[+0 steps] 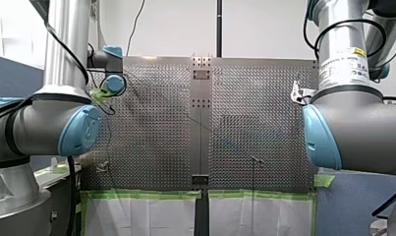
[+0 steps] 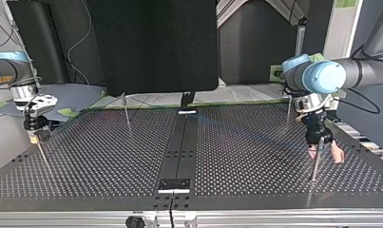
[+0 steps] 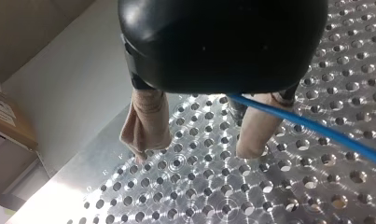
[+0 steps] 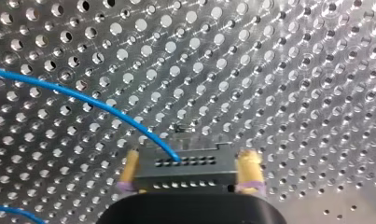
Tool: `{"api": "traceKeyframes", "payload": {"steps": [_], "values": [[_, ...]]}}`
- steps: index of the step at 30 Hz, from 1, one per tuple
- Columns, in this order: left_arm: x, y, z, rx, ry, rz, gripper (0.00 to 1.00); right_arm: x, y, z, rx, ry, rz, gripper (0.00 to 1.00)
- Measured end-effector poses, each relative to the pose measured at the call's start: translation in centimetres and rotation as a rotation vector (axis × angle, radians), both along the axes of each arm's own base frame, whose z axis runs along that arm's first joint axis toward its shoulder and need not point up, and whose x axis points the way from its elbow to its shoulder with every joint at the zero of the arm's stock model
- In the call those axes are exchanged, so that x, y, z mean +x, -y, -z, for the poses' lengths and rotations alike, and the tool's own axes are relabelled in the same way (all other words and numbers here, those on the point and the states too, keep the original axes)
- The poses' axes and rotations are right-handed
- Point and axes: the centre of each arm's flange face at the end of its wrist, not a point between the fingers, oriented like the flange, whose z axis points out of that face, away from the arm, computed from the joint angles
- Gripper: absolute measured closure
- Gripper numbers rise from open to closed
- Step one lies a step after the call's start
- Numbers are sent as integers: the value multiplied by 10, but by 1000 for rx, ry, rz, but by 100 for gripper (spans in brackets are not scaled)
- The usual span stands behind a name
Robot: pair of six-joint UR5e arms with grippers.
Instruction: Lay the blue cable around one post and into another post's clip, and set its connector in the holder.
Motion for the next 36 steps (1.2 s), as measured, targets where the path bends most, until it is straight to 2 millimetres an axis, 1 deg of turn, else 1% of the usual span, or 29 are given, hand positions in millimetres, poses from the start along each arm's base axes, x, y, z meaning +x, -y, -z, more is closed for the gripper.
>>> {"api": "traceKeyframes", "payload": {"steps": [1, 2, 3, 5, 6, 7, 18, 36], "values": [[0, 0, 0, 0, 0, 0, 0, 0, 0, 0, 0, 0, 0, 37], [0, 0, 0, 0, 0, 0, 0, 0, 0, 0, 1, 0, 0, 27], [0, 0, 0, 0, 0, 0, 0, 0, 0, 0, 1, 0, 0, 27], [0, 0, 0, 0, 0, 0, 0, 0, 0, 1, 3, 0, 1, 18], [0, 0, 0, 0, 0, 0, 0, 0, 0, 2, 5, 0, 1, 18], [0, 0, 0, 0, 0, 0, 0, 0, 0, 2, 5, 0, 1, 13], [0, 0, 0, 0, 0, 0, 0, 0, -1, 4, 18, -2, 0, 13], [0, 0, 0, 0, 0, 0, 0, 0, 0, 2, -1, -5, 2, 13]]}}
